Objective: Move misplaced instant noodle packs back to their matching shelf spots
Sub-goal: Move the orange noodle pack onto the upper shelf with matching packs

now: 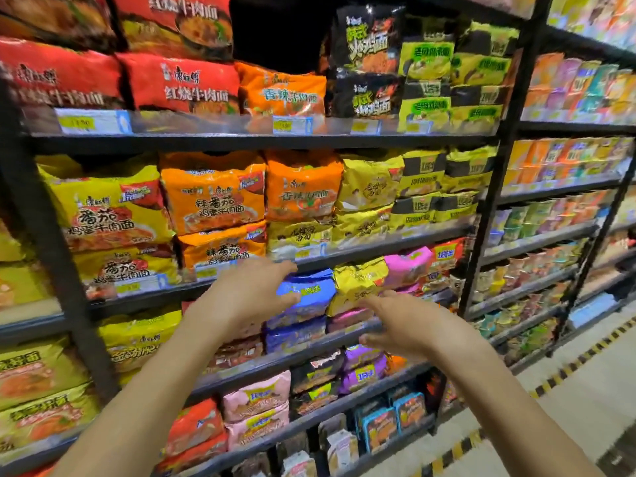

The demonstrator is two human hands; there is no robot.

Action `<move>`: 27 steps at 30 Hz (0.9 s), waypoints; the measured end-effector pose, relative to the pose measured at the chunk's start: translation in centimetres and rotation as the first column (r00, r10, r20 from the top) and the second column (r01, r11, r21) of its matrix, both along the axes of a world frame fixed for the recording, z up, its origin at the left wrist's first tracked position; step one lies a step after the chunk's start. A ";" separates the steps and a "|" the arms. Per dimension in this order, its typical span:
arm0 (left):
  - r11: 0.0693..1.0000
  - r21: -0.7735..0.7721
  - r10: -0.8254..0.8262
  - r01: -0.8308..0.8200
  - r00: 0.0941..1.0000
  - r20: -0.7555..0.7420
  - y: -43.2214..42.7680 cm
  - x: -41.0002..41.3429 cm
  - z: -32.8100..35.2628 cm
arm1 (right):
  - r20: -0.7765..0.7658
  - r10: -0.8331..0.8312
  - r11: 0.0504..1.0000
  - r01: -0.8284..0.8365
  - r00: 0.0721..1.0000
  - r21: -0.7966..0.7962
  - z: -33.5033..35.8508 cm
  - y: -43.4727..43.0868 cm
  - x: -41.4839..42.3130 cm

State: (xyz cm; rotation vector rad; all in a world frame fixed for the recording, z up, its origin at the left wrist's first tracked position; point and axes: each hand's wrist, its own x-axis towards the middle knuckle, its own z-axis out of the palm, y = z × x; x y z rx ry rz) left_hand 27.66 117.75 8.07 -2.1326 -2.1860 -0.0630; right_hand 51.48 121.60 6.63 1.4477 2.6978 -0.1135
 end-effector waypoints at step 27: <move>0.881 0.171 0.415 -0.440 0.895 0.164 18.5 0.8 -0.3 | -0.065 0.377 0.916 -0.362 0.924 0.172 2.1 28.7 -3.1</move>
